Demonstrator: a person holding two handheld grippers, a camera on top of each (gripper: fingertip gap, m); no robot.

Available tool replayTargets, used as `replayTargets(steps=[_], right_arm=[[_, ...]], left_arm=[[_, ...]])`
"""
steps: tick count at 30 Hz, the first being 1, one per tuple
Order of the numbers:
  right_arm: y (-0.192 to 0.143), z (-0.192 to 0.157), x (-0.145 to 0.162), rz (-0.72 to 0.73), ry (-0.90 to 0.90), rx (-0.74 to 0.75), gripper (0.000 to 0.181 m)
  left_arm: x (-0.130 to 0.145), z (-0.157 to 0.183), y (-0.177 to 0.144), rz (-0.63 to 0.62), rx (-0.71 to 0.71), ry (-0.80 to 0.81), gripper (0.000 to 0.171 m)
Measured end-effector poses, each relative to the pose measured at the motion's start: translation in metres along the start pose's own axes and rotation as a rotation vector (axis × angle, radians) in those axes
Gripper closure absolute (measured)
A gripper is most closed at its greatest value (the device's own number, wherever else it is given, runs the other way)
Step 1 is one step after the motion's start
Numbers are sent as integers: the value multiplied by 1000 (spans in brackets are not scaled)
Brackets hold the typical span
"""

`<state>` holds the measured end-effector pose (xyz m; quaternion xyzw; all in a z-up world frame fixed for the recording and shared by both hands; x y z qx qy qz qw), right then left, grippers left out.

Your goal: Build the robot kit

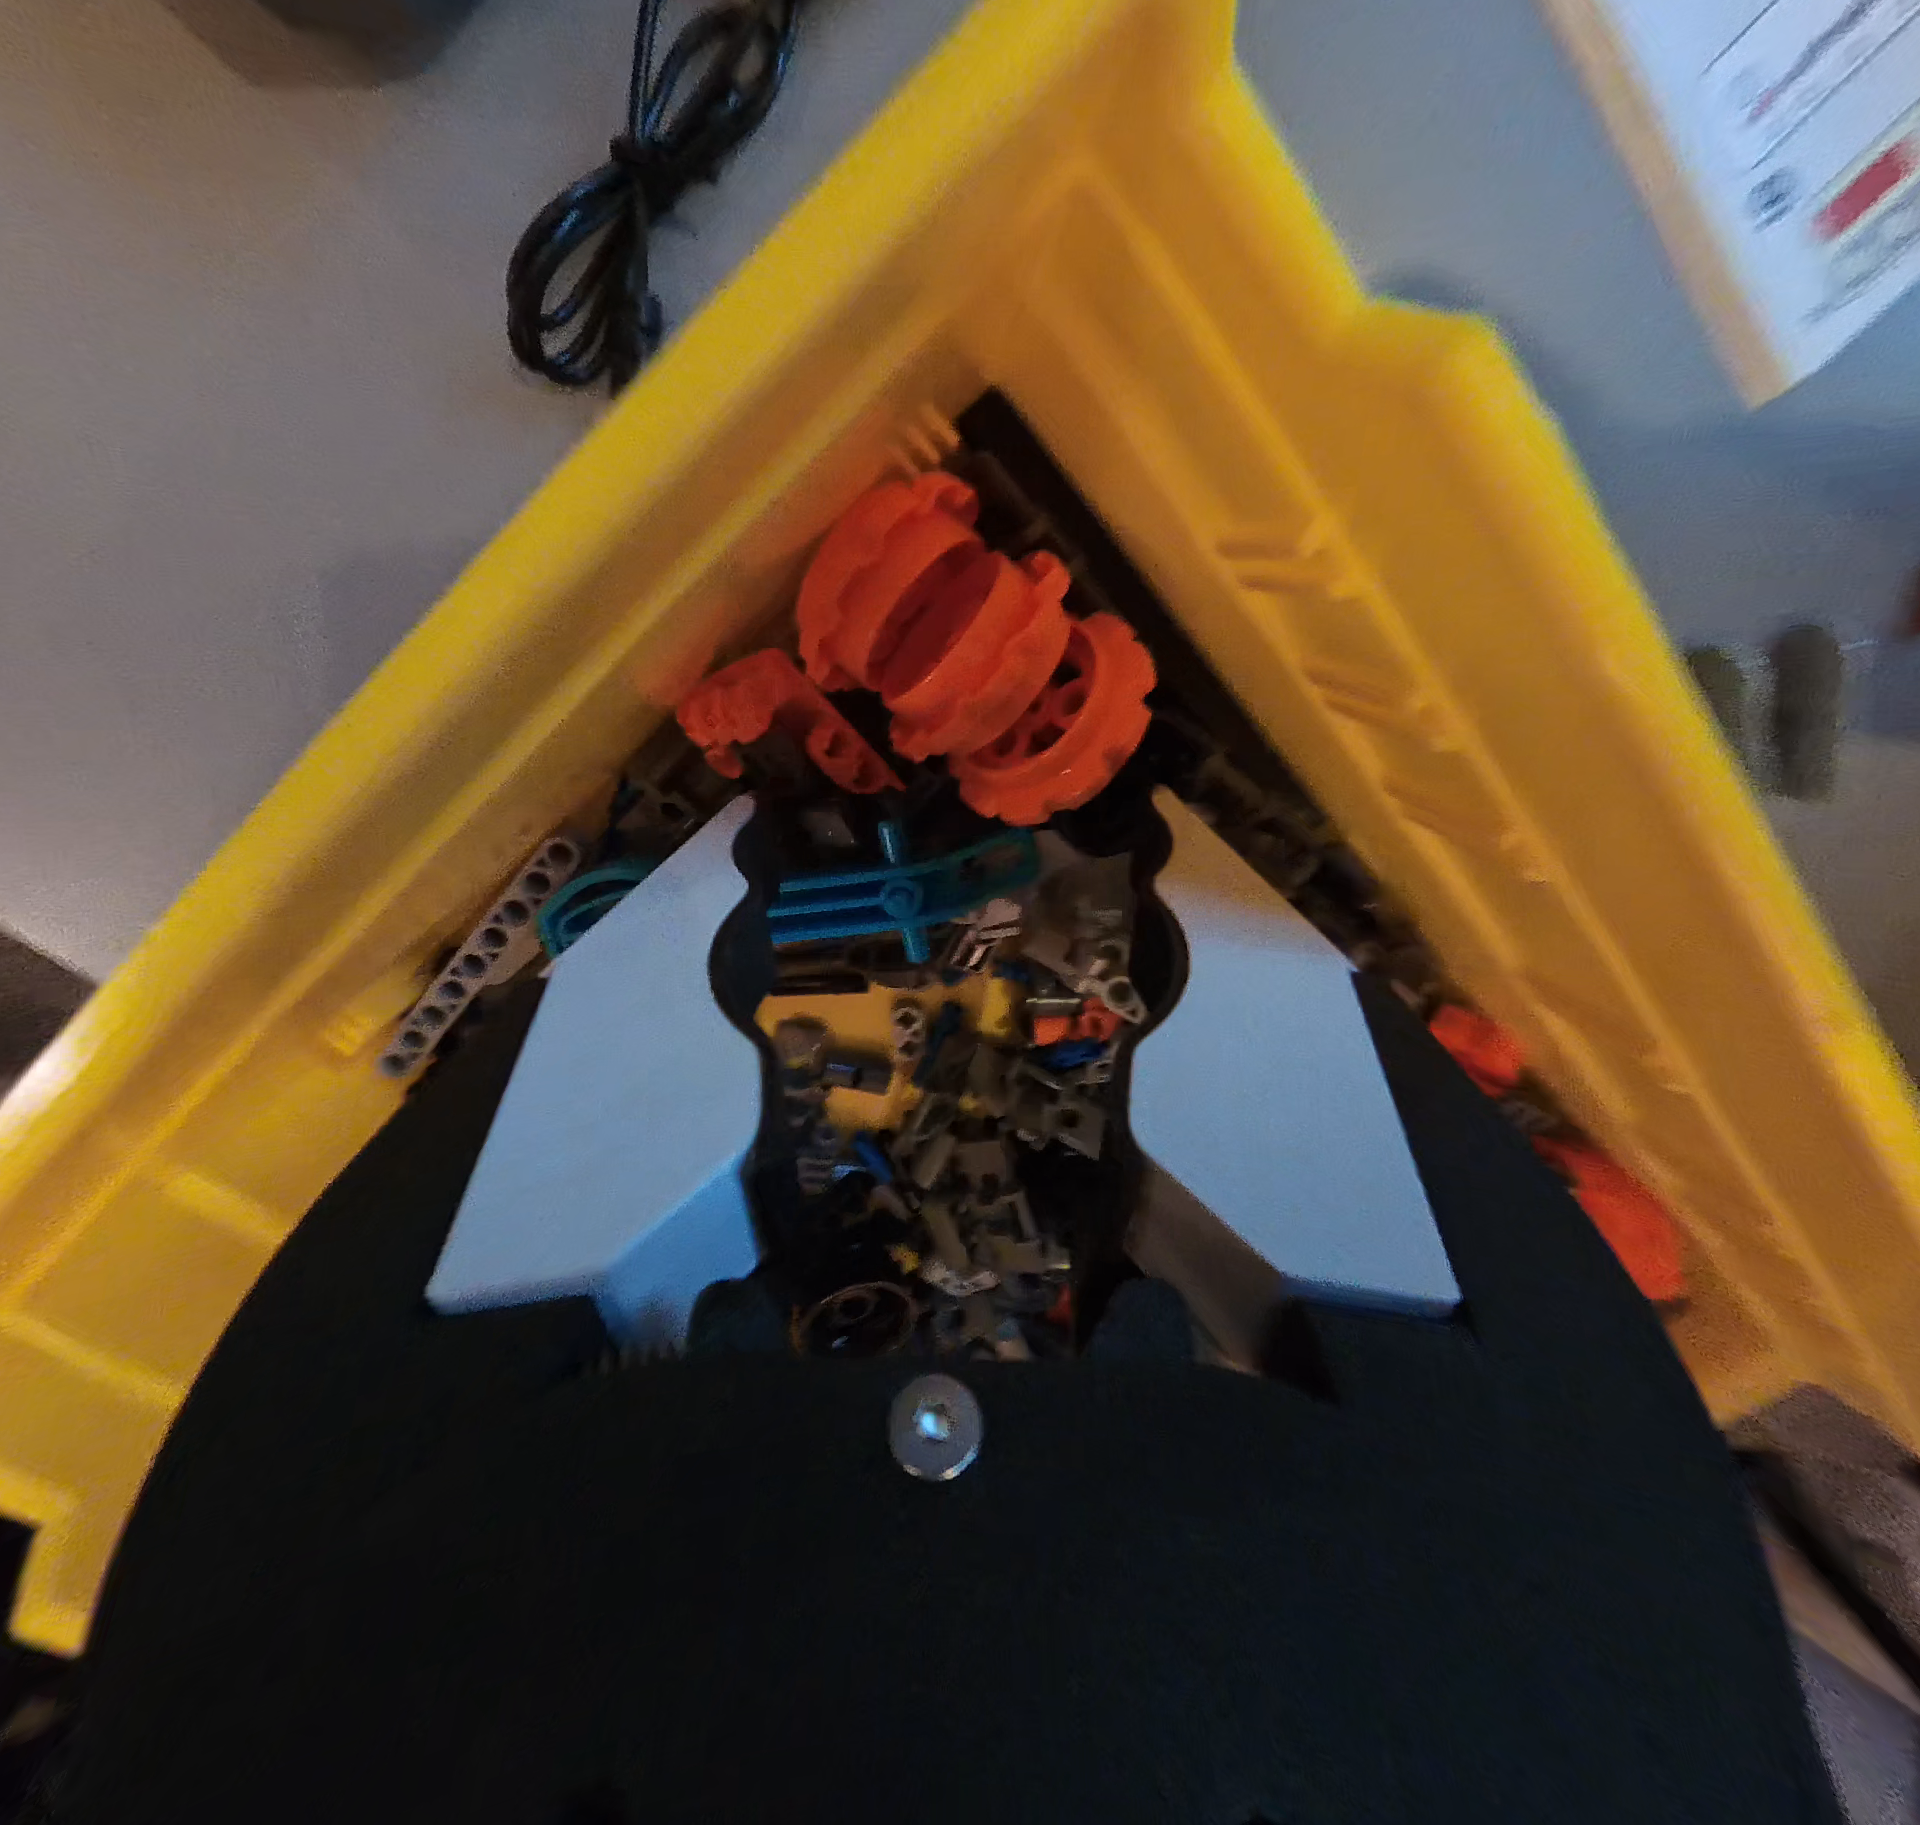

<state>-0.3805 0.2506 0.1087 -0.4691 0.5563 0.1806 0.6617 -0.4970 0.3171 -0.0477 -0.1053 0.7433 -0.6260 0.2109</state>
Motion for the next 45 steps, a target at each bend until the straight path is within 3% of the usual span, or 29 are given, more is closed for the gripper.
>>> replayTargets(steps=[2, 7, 10, 15, 19, 22, 25, 27, 29, 30, 32, 38, 41, 43, 45], right_arm=[[-1, 0, 0, 2, 1, 0, 123], [1, -1, 0, -8, -2, -2, 122], [2, -2, 0, -15, -6, -3, 122], [5, -2, 1, -30, -7, -3, 122], [7, -2, 2, -45, -7, -6, 122], [9, -3, 4, -66, -8, -11, 122], [10, -3, 5, -83, -7, -14, 122], [11, -3, 6, -90, -4, -16, 122], [11, -2, 7, -96, -2, -18, 122], [11, -2, 7, -98, -2, -18, 122], [10, -1, 7, -93, -2, -16, 122], [5, 1, 6, -73, 6, -16, 122], [3, 2, 6, -69, 8, -16, 122], [3, 2, 6, -65, 9, -16, 122], [3, 2, 6, -68, 10, -17, 122]], left_arm=[[2, 4, 5, -50, -41, 40, 97], [16, -1, 0, -125, -20, 0, 128], [29, -9, -4, -188, -56, -19, 164], [57, -18, -12, -305, -79, -74, 170], [74, -12, -14, -379, 27, -117, 171], [77, -17, -21, -378, -33, -130, 171], [60, -25, -39, -184, -84, -168, 154], [42, -27, -50, 13, -73, -169, 130], [21, -24, -54, 201, -6, -145, 88], [13, -23, -54, 247, 3, -140, 84], [5, -21, -46, 242, -17, -138, 82], [-7, -4, -11, 68, -104, -14, 78], [-11, 8, 2, 12, -90, 47, 84], [-11, 10, 9, -29, -151, 86, 83], [-8, 12, 8, -56, -182, 116, 97]])
Point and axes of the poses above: each gripper's, where its closed fingertips meet, y out along the fingers, x out of its underside, z = x × y across the jaws, the point moved 10 cm from there along -y, back along the fingers, and after that the axes turned 11 degrees about -x, right-handed, at the moved point
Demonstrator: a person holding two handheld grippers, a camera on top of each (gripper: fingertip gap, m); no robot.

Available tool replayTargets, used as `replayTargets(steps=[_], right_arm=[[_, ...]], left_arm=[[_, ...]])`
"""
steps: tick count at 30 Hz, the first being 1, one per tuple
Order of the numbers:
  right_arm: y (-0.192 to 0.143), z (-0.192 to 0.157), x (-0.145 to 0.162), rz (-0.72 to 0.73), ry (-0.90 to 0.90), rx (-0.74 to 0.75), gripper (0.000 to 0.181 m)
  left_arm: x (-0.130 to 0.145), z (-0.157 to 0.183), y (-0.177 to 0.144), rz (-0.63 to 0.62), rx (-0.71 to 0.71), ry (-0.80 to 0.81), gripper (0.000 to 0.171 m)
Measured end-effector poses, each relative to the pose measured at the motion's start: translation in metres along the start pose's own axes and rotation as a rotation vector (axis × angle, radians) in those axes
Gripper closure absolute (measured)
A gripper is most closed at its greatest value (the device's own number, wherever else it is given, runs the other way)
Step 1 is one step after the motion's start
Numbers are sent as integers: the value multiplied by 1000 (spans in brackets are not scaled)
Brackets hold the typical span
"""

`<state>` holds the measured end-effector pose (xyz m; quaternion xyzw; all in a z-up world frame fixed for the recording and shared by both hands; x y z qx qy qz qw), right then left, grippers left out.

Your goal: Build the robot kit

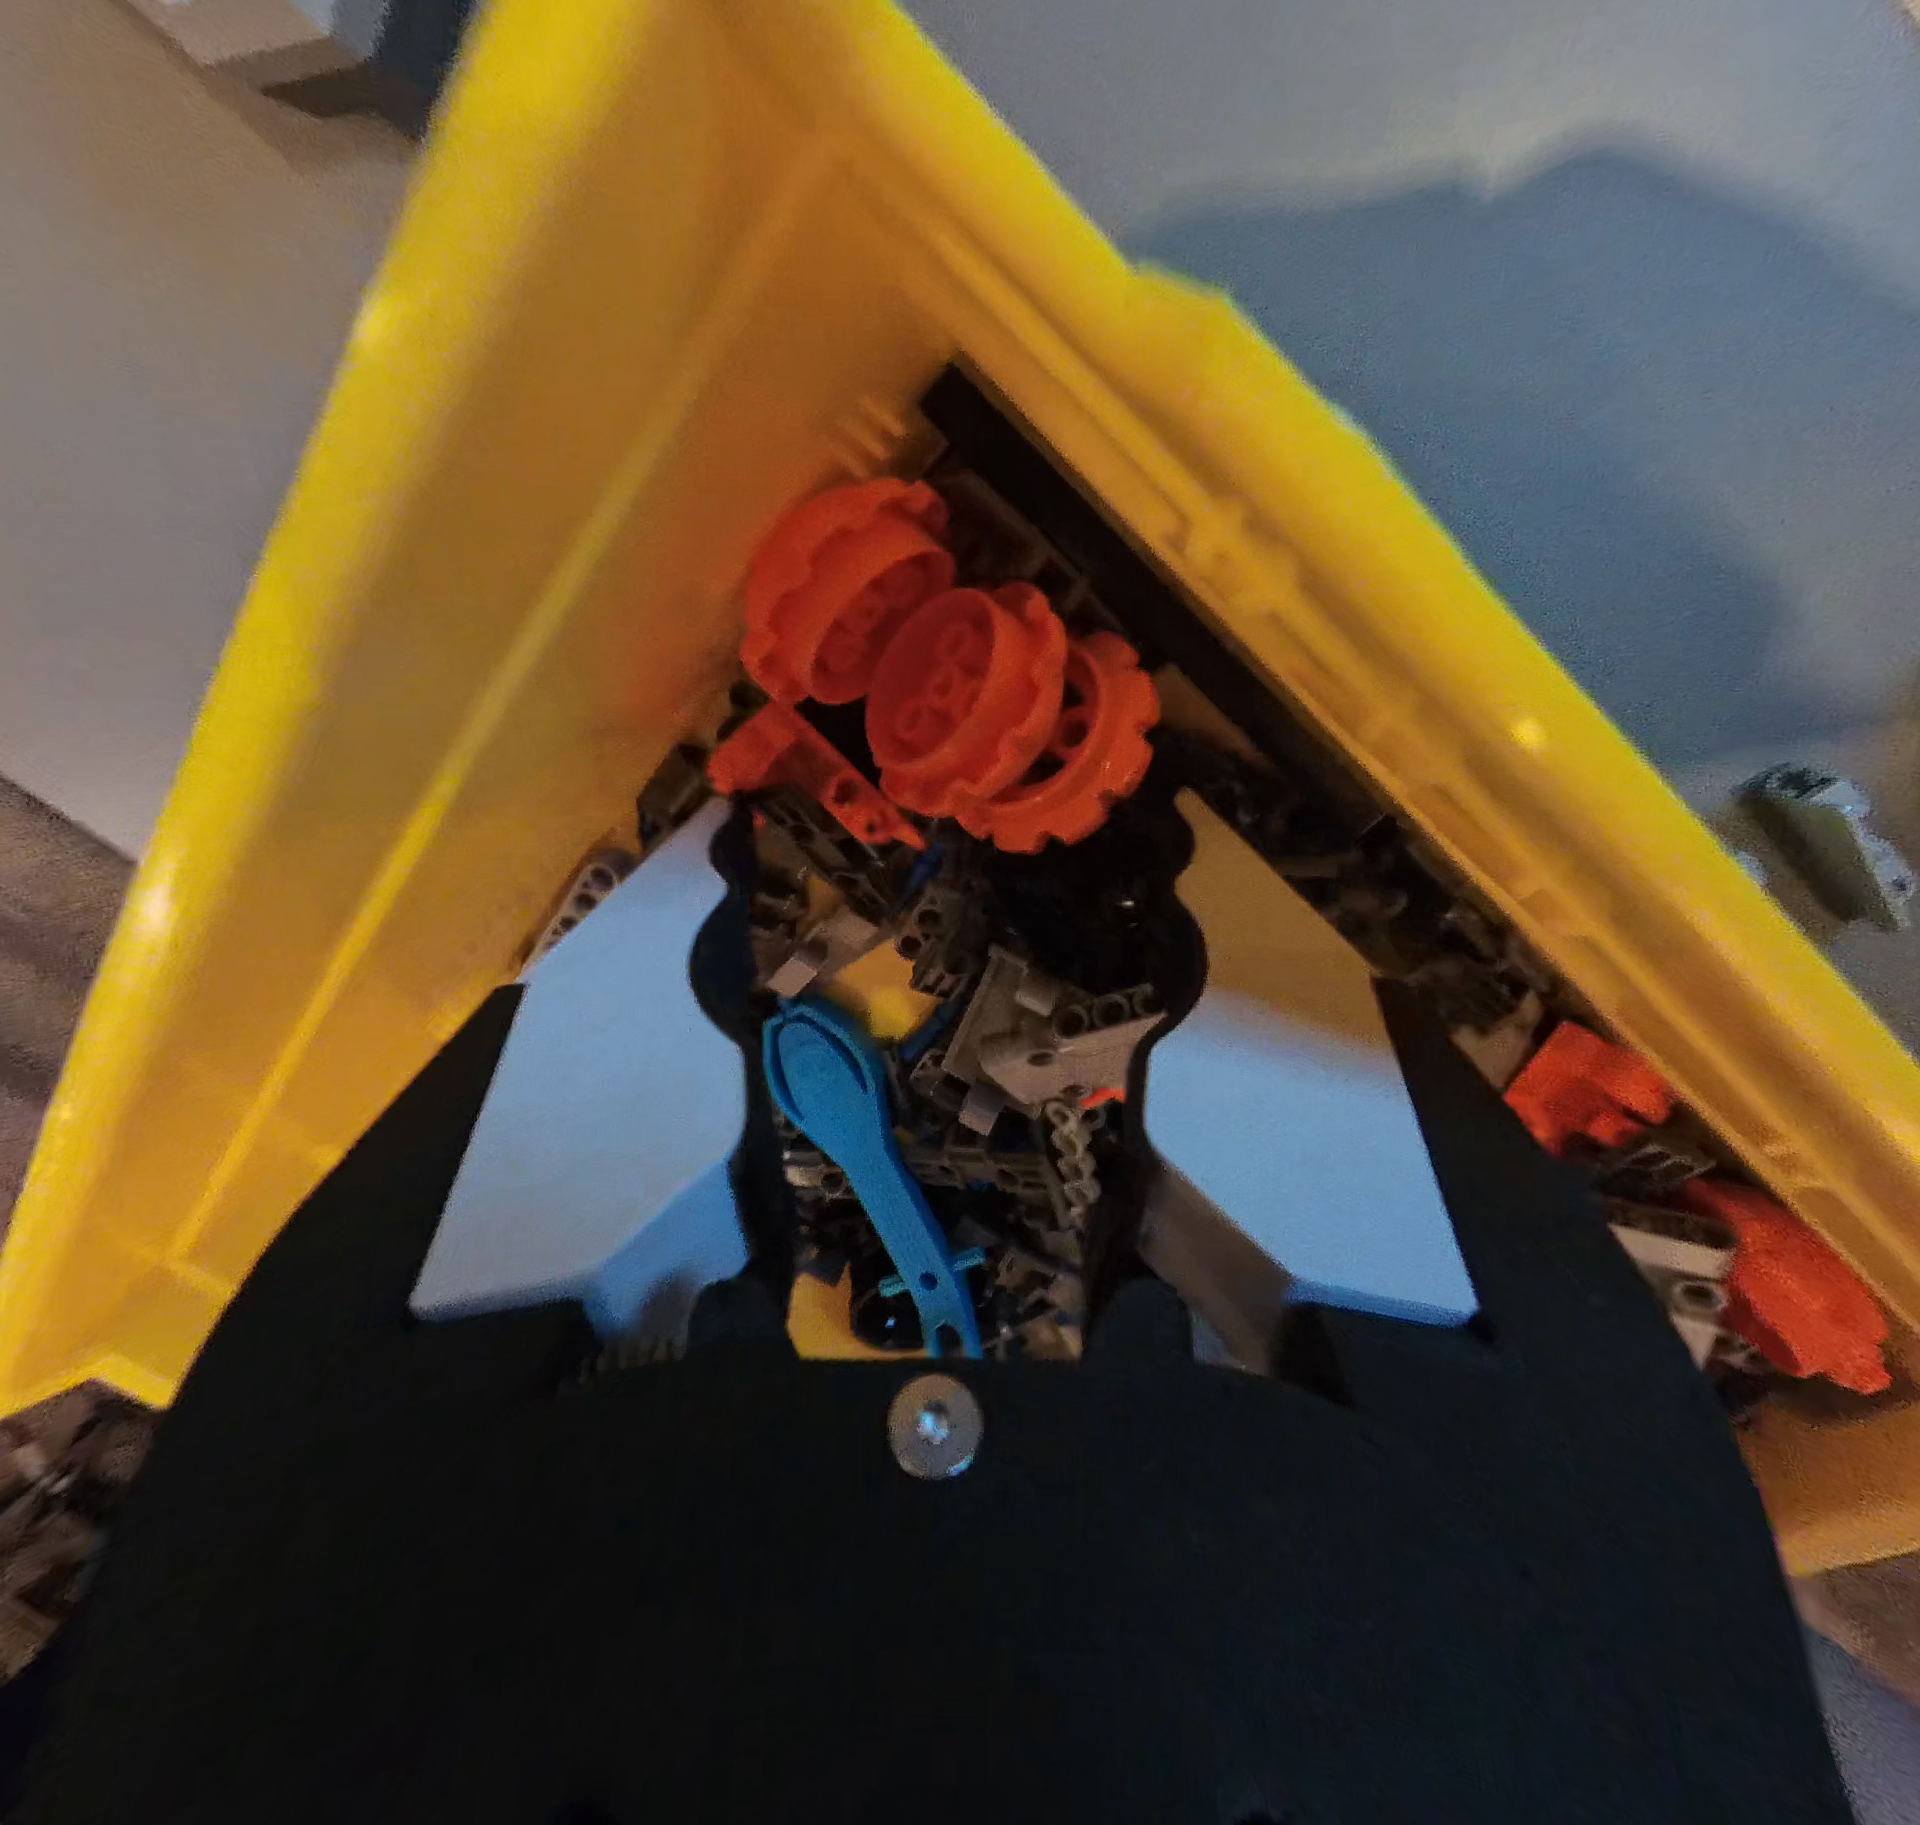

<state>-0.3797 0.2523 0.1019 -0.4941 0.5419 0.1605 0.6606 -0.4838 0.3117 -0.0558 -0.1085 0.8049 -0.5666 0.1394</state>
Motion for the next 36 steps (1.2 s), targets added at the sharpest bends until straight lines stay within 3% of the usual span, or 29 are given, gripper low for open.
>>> replayTargets(steps=[3, 7, 8, 9, 22, 23, 25, 27, 30, 36], right_arm=[[2, 0, 0, -7, -1, 1, 122], [5, -1, 1, -23, -7, 6, 122], [5, -1, 1, -25, -8, 8, 122], [6, -1, 1, -28, -8, 10, 122], [10, 1, 3, -56, -5, 31, 121], [10, 0, 3, -57, -6, 31, 122], [9, 0, 3, -56, -8, 31, 121], [9, 0, 3, -53, -10, 31, 122], [7, 0, 2, -48, -10, 31, 122], [3, 3, 3, -35, -2, 29, 122]], left_arm=[[11, 1, 0, -63, -13, 47, 127], [21, -4, -5, -101, 25, 12, 146], [25, -5, -9, -105, 40, 6, 165], [29, -6, -13, -109, 50, 0, 171], [94, -11, -26, -349, 264, -202, 171], [93, -14, -27, -335, 254, -235, 163], [88, -23, -33, -274, 203, -295, 129], [79, -31, -38, -194, 145, -321, 110], [58, -33, -40, -50, 156, -292, 114], [18, -18, -18, -8, 120, -169, 101]])
Point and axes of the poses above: each gripper's, where its closed fingertips meet, y out along the fingers, x out of its underside, z = x × y across the jaws, the point moved 10 cm from there along -y, back along the fingers, and after that the axes turned 11 degrees about -x, right-handed, at the moved point
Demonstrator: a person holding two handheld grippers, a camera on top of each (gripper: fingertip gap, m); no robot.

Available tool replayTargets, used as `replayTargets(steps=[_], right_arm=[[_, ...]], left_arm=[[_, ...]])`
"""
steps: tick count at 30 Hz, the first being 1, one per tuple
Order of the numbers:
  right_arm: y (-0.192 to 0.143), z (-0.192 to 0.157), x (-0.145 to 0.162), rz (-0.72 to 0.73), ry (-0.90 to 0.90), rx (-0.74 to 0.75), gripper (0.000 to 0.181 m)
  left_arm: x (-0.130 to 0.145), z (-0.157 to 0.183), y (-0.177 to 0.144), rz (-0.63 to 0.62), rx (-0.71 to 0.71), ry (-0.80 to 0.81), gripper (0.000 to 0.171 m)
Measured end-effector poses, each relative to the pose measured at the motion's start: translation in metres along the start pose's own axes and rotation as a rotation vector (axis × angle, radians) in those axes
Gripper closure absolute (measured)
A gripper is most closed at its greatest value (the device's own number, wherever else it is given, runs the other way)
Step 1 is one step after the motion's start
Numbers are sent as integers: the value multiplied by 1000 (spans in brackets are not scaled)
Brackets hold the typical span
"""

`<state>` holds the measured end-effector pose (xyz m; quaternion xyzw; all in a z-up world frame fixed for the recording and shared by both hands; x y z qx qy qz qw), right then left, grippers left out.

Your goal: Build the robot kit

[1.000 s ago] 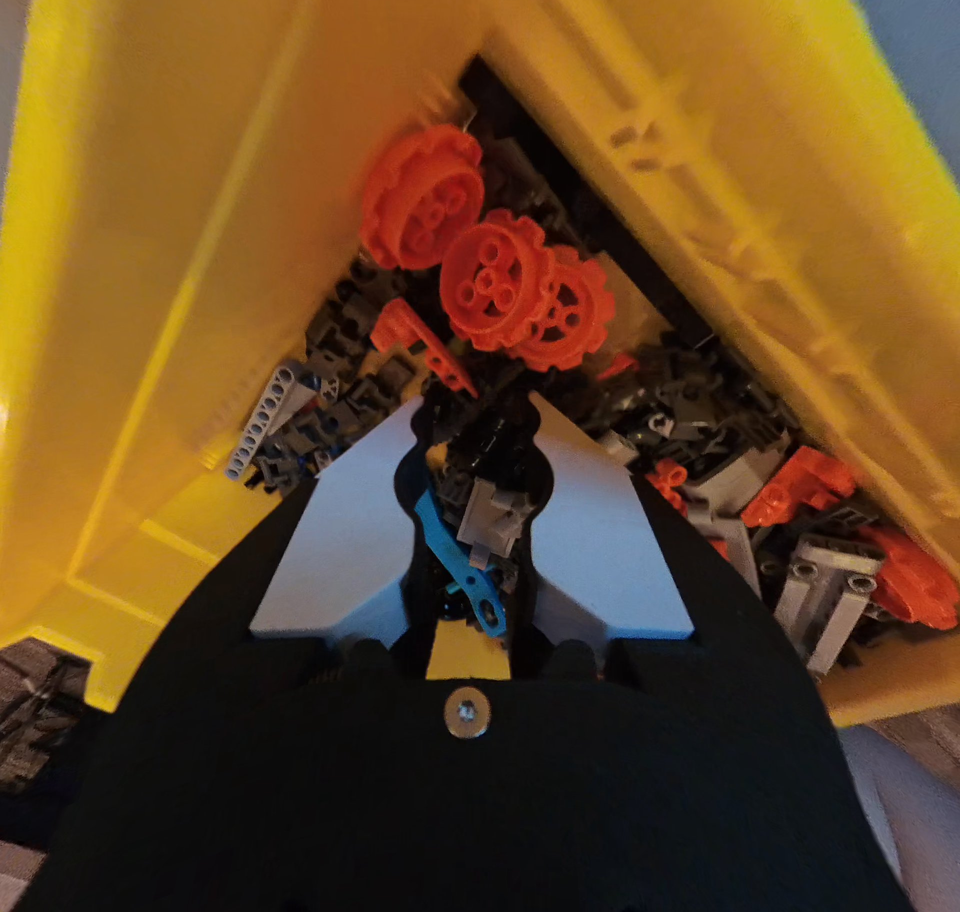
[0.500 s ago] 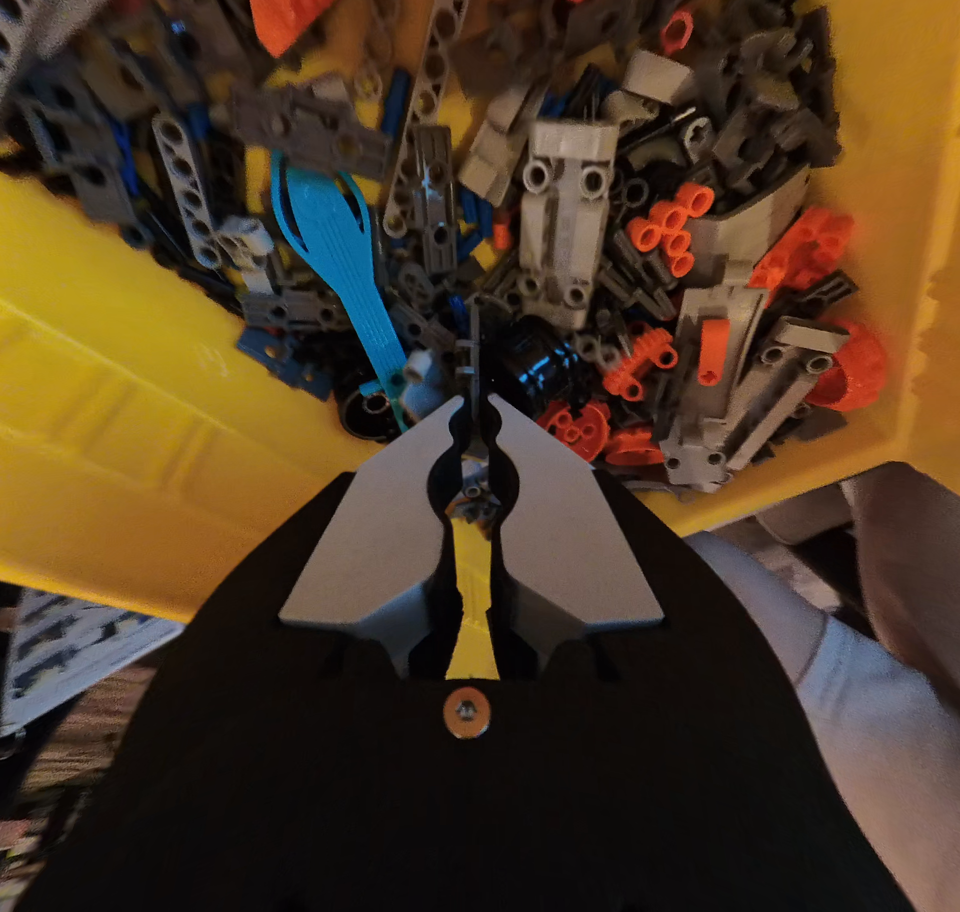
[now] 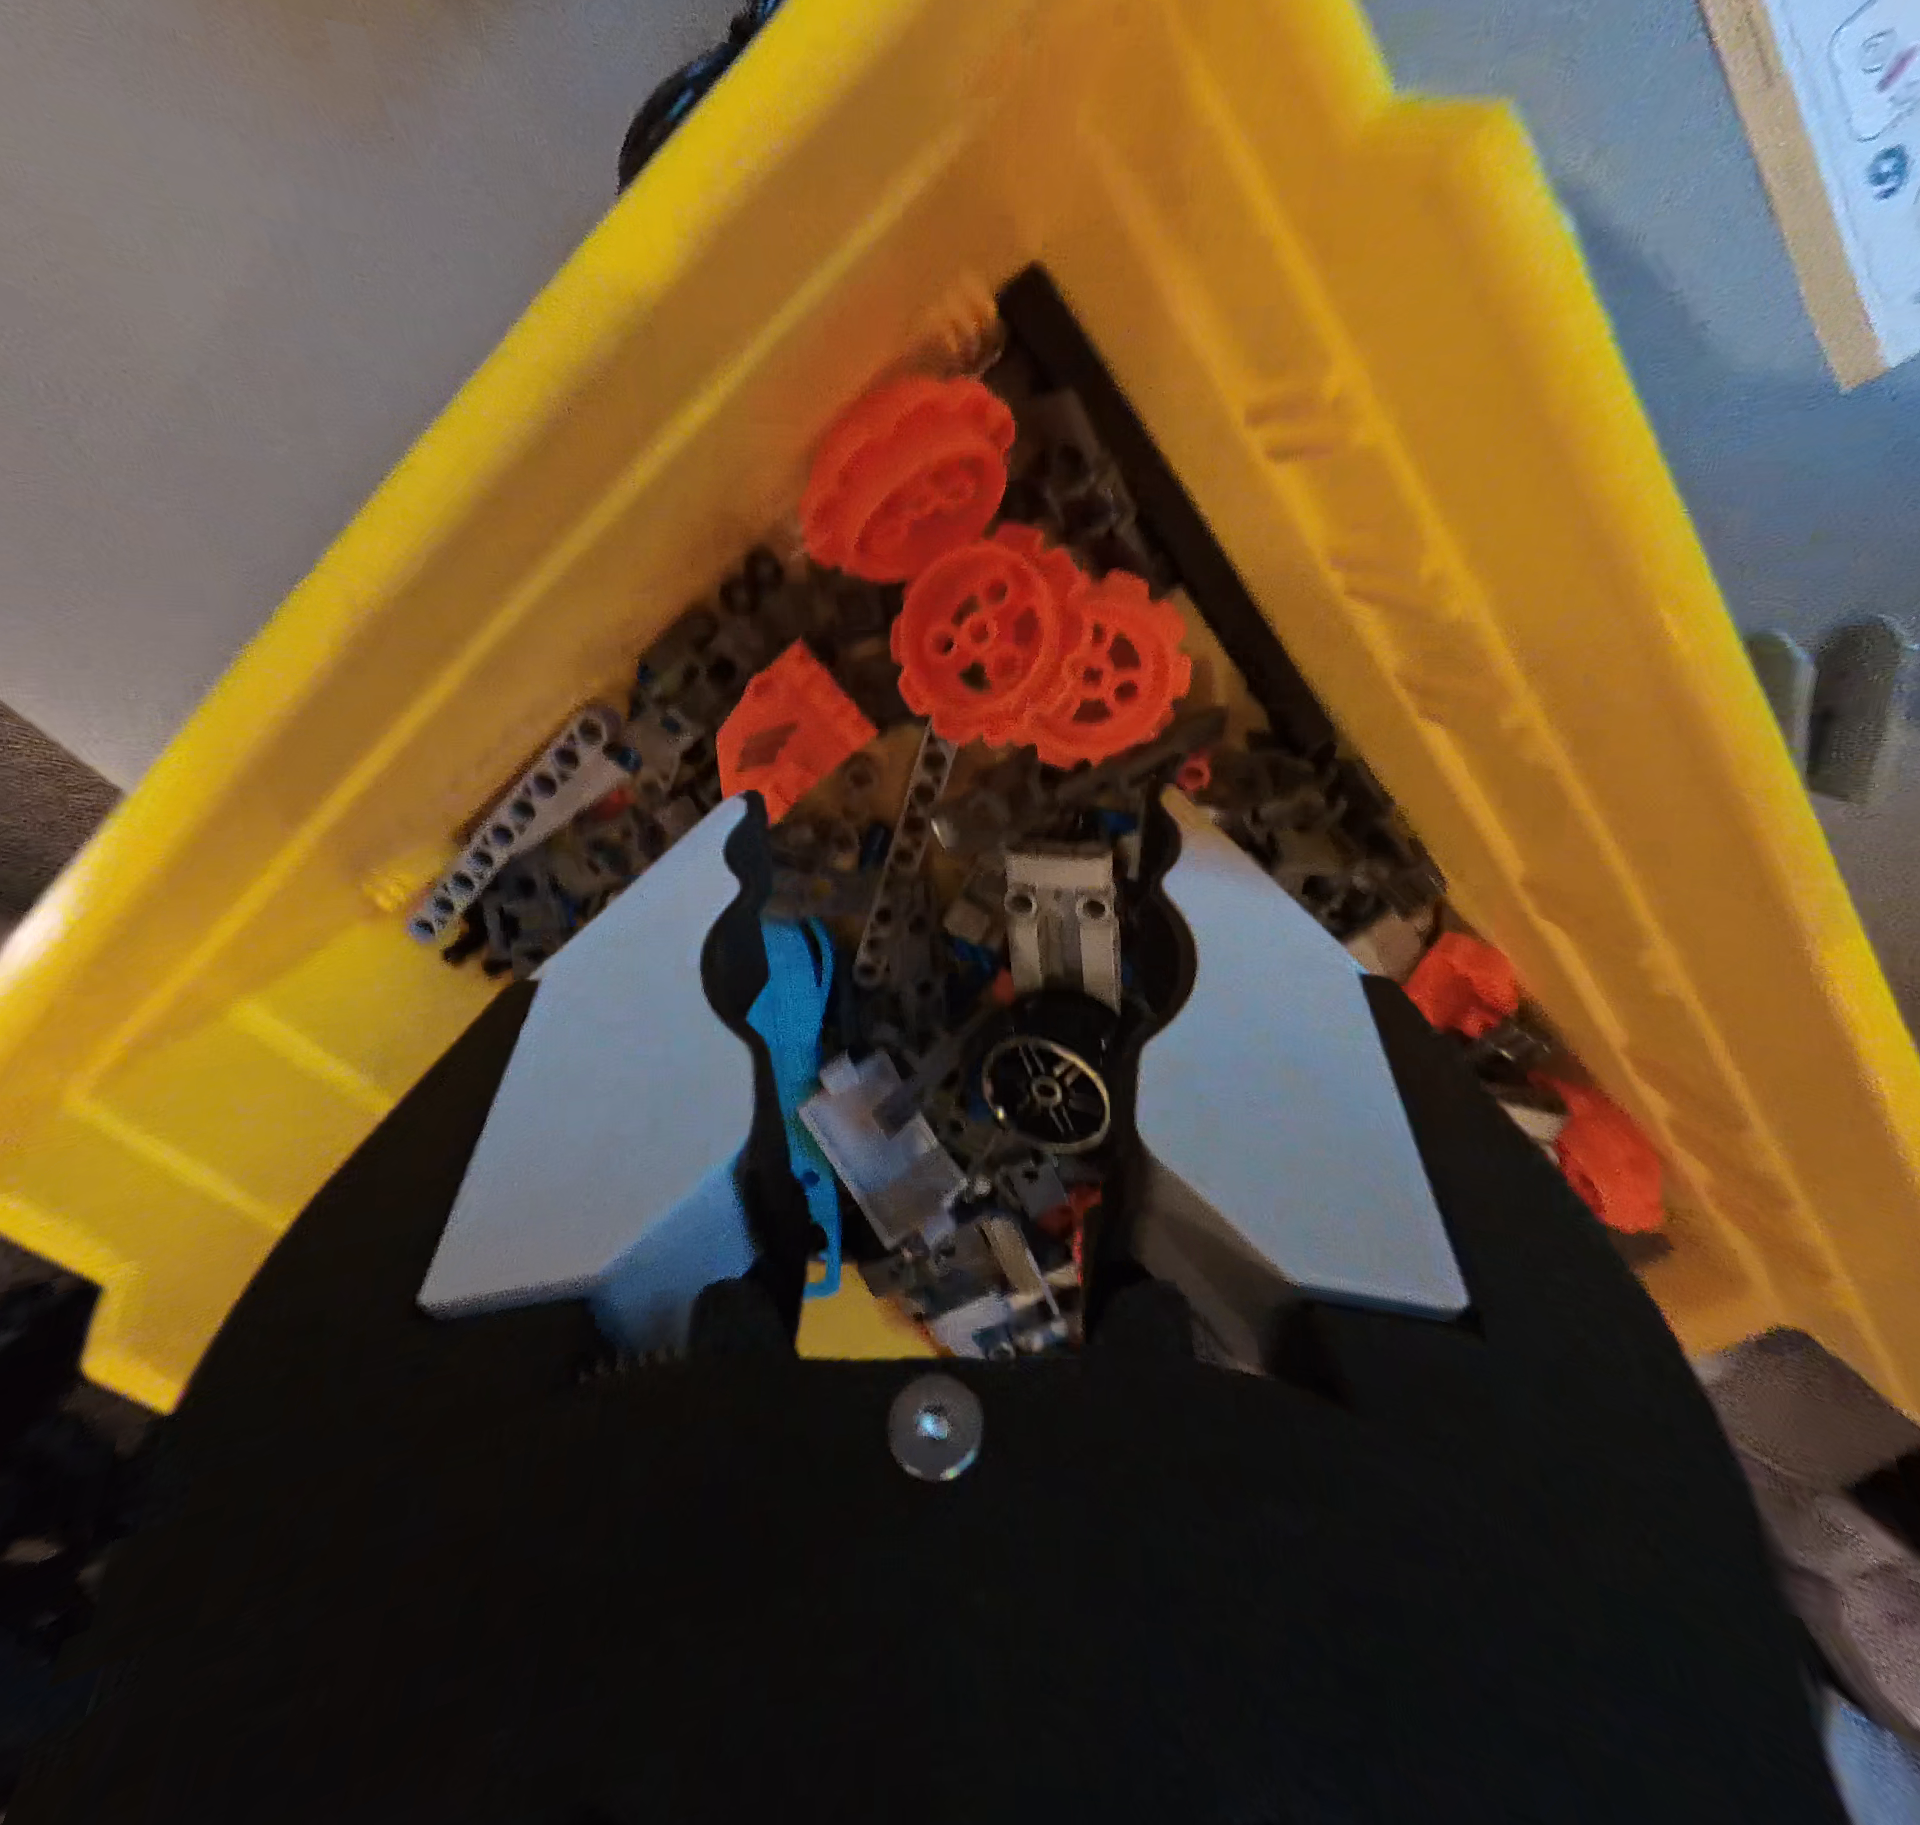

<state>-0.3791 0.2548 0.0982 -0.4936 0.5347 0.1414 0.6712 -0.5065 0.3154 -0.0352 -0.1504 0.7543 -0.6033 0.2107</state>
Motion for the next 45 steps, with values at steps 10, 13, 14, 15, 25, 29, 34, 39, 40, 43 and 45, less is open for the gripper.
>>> replayTargets(steps=[10, 13, 14, 15, 25, 29, 34, 39, 40, 43, 45], right_arm=[[-2, 3, 1, 5, 9, -10, 122], [-3, 3, 1, 11, 12, -7, 122], [-3, 3, 1, 9, 12, -6, 122], [-3, 3, 1, 6, 11, -4, 122], [4, 2, 2, -26, 4, 0, 121], [5, 2, 3, -34, 2, 4, 121], [5, 1, 3, -37, 1, 7, 121], [4, 2, 3, -38, 3, 10, 122], [4, 2, 3, -38, 3, 10, 122], [3, 2, 3, -37, 3, 11, 122], [3, 2, 3, -33, 4, 12, 122]], left_arm=[[-25, 18, 26, 20, -170, 138, 131], [-16, 11, 26, -39, -139, 93, 131], [-12, 7, 26, -58, -134, 73, 131], [-8, 3, 26, -77, -127, 54, 131], [30, -20, 14, -210, 1, -121, 131], [48, -23, 7, -263, 24, -151, 131], [56, -23, 3, -269, 56, -175, 131], [67, -20, 4, -327, 93, -192, 129], [68, -20, 3, -327, 94, -195, 128], [72, -22, -2, -320, 75, -198, 122], [74, -25, -9, -298, 25, -186, 111]])
Point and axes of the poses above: each gripper's, where its closed fingertips meet, y out along the fingers, x out of its underside, z = x × y across the jaws, the point moved 10 cm from there along -y, back along the fingers, and after that the axes turned 11 degrees about -x, right-handed, at the moved point
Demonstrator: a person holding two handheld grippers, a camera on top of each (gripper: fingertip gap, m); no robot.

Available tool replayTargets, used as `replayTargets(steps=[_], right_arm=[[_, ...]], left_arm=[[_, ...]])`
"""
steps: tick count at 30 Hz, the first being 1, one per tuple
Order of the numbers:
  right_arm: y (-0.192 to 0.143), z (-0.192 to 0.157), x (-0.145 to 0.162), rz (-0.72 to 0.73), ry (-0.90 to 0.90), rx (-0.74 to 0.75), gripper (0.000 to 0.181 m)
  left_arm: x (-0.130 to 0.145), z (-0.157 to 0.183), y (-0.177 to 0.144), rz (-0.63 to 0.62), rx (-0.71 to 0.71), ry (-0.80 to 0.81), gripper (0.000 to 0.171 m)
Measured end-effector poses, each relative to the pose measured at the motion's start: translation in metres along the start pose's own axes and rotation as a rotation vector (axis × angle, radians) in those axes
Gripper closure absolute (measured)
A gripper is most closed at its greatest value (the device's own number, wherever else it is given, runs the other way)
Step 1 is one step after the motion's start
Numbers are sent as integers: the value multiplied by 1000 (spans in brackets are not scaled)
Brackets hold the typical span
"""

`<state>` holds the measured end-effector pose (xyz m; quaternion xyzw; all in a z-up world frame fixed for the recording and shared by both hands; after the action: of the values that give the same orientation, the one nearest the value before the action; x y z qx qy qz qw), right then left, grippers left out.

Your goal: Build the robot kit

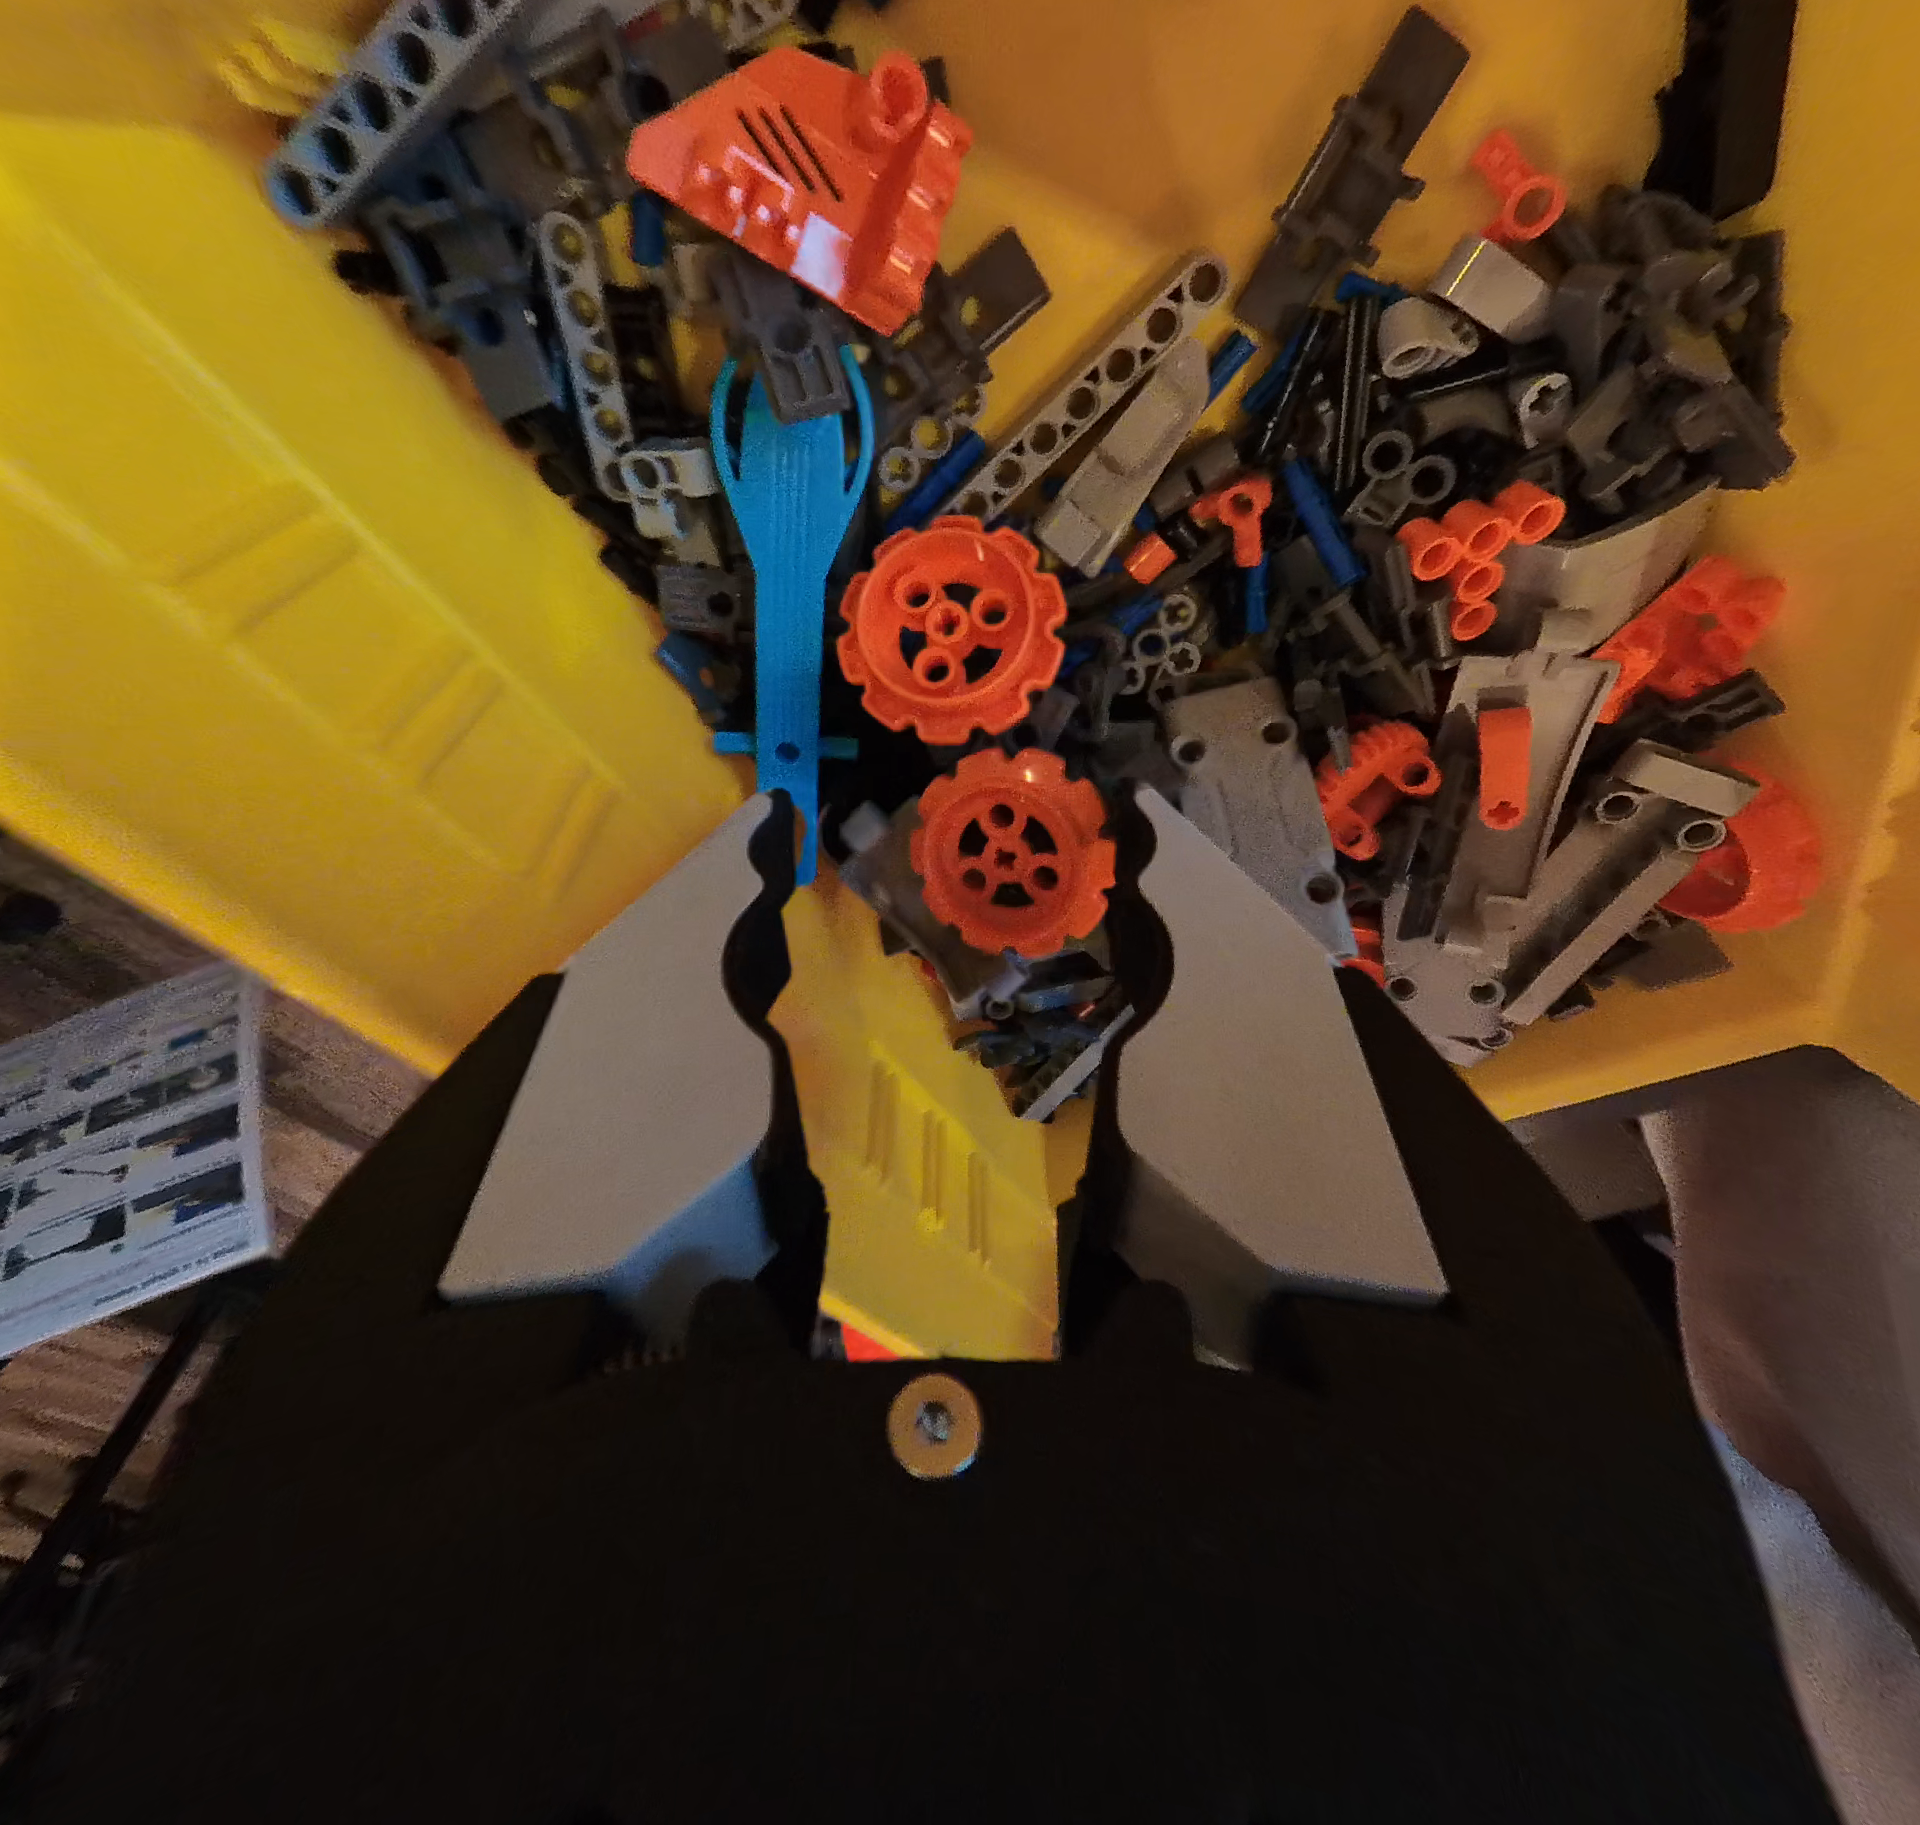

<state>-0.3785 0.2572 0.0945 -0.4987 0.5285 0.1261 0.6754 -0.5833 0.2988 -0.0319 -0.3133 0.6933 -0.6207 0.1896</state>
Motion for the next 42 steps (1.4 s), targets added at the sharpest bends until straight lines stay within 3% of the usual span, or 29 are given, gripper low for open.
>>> replayTargets(steps=[10, 14, 16, 24, 28, 31, 33, 36, 38, 42], right_arm=[[-3, 1, -1, 26, 7, 7, 120], [-1, 2, 0, 14, 8, 5, 120], [0, 2, 0, 9, 7, 3, 120], [3, 2, 0, 4, 4, 2, 121], [3, 1, -2, 17, -5, 2, 122], [4, 0, -1, 5, -9, -10, 129], [7, -3, 2, -57, -18, -55, 156], [18, -7, 10, -179, -52, -101, 156], [30, -12, 16, -254, -86, -145, 154], [49, -16, 19, -299, -94, -206, 153]], left_arm=[[-8, -2, -44, 325, -50, 1, 116], [-14, 9, -58, 468, 186, 47, 124], [-13, 5, -68, 541, 169, 21, 125], [8, -10, -134, 1075, 41, -49, 130], [20, -15, -147, 1314, 16, -80, 115], [21, -18, -146, 1428, -55, -68, 131], [20, -18, -140, 1427, -78, -55, 138], [15, -12, -123, 1176, 47, 8, 120], [14, -4, -110, 992, 99, 64, 131], [10, 16, -88, 759, 30, 211, 118]])
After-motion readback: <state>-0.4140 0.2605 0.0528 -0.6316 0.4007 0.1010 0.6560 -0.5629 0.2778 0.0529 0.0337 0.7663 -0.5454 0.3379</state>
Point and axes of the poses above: each gripper's, where its closed fingertips meet, y out along the fingers, x out of its underside, z = x × y across the jaws, the point moved 10 cm from there along -y, back along the fingers, and after that the axes turned 11 degrees about -x, right-handed, at the moved point
